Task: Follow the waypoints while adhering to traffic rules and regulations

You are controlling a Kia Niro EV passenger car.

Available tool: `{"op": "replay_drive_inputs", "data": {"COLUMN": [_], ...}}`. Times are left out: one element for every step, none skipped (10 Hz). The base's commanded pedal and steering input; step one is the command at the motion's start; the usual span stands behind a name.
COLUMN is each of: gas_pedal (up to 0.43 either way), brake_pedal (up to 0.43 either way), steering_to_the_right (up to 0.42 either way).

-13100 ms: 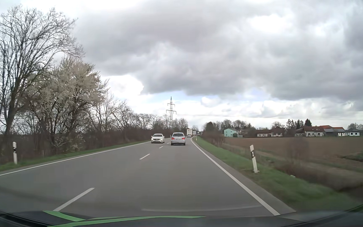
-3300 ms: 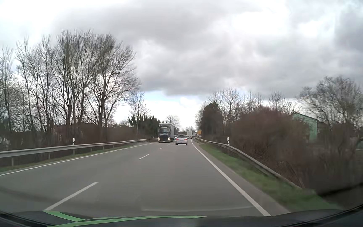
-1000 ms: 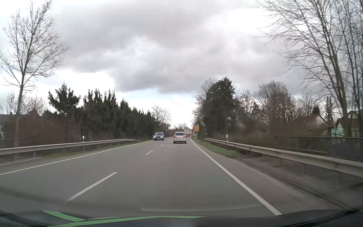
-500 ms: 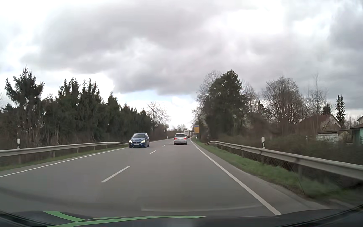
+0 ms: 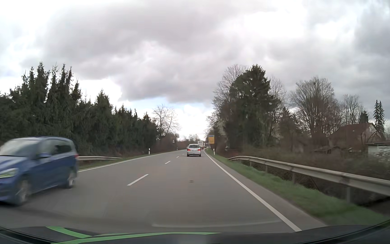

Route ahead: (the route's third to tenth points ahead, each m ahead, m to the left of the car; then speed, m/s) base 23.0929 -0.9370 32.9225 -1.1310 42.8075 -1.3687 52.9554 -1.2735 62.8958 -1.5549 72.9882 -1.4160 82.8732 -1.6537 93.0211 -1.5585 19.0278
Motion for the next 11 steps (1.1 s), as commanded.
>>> {"op": "replay_drive_inputs", "data": {"gas_pedal": [0.087, 0.087, 0.087, 0.087, 0.087, 0.098, 0.098, 0.110, 0.118, 0.130, 0.130], "brake_pedal": [0.000, 0.000, 0.000, 0.000, 0.000, 0.000, 0.000, 0.000, 0.000, 0.000, 0.000], "steering_to_the_right": [0.002, 0.002, 0.002, 0.002, 0.002, 0.002, 0.002, 0.002, 0.002, 0.002, 0.002]}}
